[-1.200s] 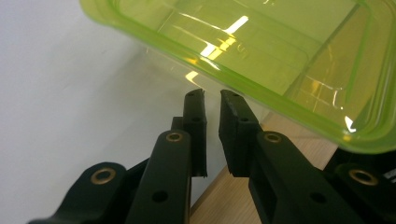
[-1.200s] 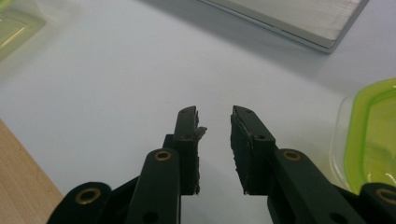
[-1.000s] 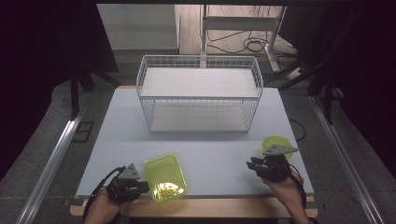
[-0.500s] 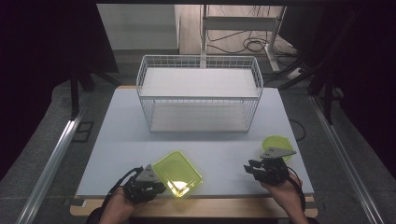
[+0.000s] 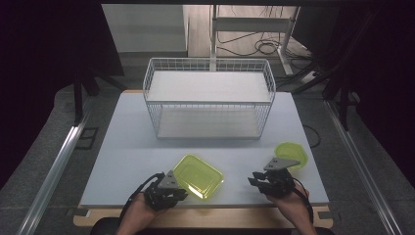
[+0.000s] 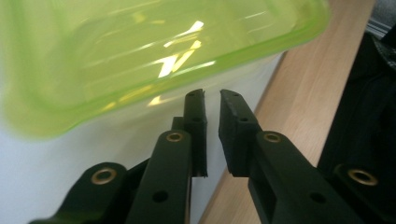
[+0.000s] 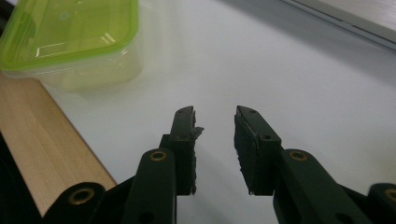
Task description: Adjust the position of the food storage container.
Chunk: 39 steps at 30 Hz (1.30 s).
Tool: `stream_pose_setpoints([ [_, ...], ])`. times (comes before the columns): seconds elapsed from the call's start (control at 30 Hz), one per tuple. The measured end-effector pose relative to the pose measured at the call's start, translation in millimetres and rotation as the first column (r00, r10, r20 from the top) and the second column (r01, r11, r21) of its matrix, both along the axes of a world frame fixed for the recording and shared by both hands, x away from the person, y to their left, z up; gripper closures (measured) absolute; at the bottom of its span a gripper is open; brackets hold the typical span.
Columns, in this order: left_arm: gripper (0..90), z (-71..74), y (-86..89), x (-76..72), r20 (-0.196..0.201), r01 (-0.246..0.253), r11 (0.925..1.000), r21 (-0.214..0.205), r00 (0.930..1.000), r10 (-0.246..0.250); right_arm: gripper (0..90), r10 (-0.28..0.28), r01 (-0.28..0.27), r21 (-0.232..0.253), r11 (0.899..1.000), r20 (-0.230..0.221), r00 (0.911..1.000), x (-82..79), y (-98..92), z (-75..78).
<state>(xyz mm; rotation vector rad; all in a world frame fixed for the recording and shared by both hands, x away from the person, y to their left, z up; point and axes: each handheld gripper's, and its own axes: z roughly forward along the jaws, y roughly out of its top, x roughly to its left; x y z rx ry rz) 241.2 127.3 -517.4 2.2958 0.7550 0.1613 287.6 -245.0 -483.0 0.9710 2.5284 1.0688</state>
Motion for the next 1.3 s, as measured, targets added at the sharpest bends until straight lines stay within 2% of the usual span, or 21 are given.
stream_pose_setpoints([
  [0.07,84.2,0.5,6.6,1.6,-0.001,-0.013,0.9999,0.001,0.9999,0.013,69.8,0.008,-0.008,-0.002,1.000,0.003,1.0000,-0.8,2.1,-0.5],
  [0.13,84.8,1.9,22.7,5.6,0.000,-0.059,0.9983,-0.004,0.9983,0.059,71.7,0.024,-0.024,-0.004,1.000,0.001,0.9997,-2.8,6.4,-1.0],
  [0.23,85.7,3.0,41.5,11.6,0.014,-0.133,0.9910,-0.016,0.9910,0.133,75.8,0.048,-0.048,-0.002,0.999,-0.015,0.9987,-4.7,11.4,-2.9],
  [0.27,85.8,2.6,47.8,15.9,0.028,-0.170,0.9854,-0.012,0.9851,0.170,78.6,0.063,-0.063,0.003,0.998,-0.028,0.9976,-5.4,14.8,-4.5],
  [0.3,85.7,1.6,50.0,18.9,0.033,-0.190,0.9818,-0.009,0.9813,0.190,79.4,0.068,-0.068,0.005,0.998,-0.033,0.9971,-5.7,16.1,-4.9],
  [0.33,85.7,1.6,50.0,18.9,0.033,-0.190,0.9818,-0.009,0.9813,0.190,79.4,0.068,-0.068,0.005,0.998,-0.033,0.9971,-5.7,16.1,-4.9],
  [0.37,85.7,-1.3,52.5,25.4,0.034,-0.214,0.9767,0.000,0.9762,0.214,80.4,0.088,-0.087,0.017,0.996,-0.047,0.9950,-7.0,20.4,-6.2],
  [0.4,85.5,-2.7,53.1,29.0,0.038,-0.218,0.9758,0.009,0.9752,0.218,80.6,0.092,-0.091,0.021,0.996,-0.054,0.9943,-7.8,22.2,-6.6],
  [0.6,84.8,-7.2,52.0,45.5,0.033,-0.216,0.9764,0.009,0.9760,0.215,80.5,0.137,-0.135,0.023,0.991,-0.084,0.9870,-11.8,36.7,-12.4],
  [0.73,84.6,-7.8,45.7,51.2,0.015,-0.185,0.9826,-0.020,0.9826,0.185,80.4,0.170,-0.168,0.030,0.985,-0.106,0.9797,-11.6,51.1,-18.4],
  [0.77,84.8,-8.0,41.4,50.1,0.004,-0.164,0.9862,-0.022,0.9864,0.164,80.5,0.183,-0.182,0.019,0.983,-0.111,0.9769,-11.8,58.6,-21.3],
  [0.97,84.6,-7.9,32.3,46.0,-0.016,-0.123,0.9923,-0.016,0.9923,0.123,80.5,0.174,-0.175,0.002,0.985,-0.102,0.9794,-10.8,68.9,-24.9],
  [1.0,84.6,-7.5,29.0,45.2,-0.022,-0.112,0.9932,-0.031,0.9935,0.112,80.3,0.168,-0.168,0.004,0.986,-0.099,0.9809,-9.6,68.5,-24.7],
  [1.13,84.7,-7.6,20.8,42.6,-0.026,-0.096,0.9950,-0.029,0.9951,0.095,79.5,0.148,-0.148,0.010,0.989,-0.096,0.9843,-5.9,64.3,-24.6],
  [1.17,84.7,-7.8,15.4,41.1,-0.030,-0.082,0.9961,-0.032,0.9963,0.081,79.0,0.127,-0.127,0.001,0.992,-0.095,0.9874,-2.8,61.0,-25.1],
  [1.3,84.5,-7.2,6.0,39.0,-0.033,-0.050,0.9980,-0.037,0.9982,0.049,78.8,0.101,-0.101,0.000,0.995,-0.094,0.9904,3.0,55.7,-26.1],
])
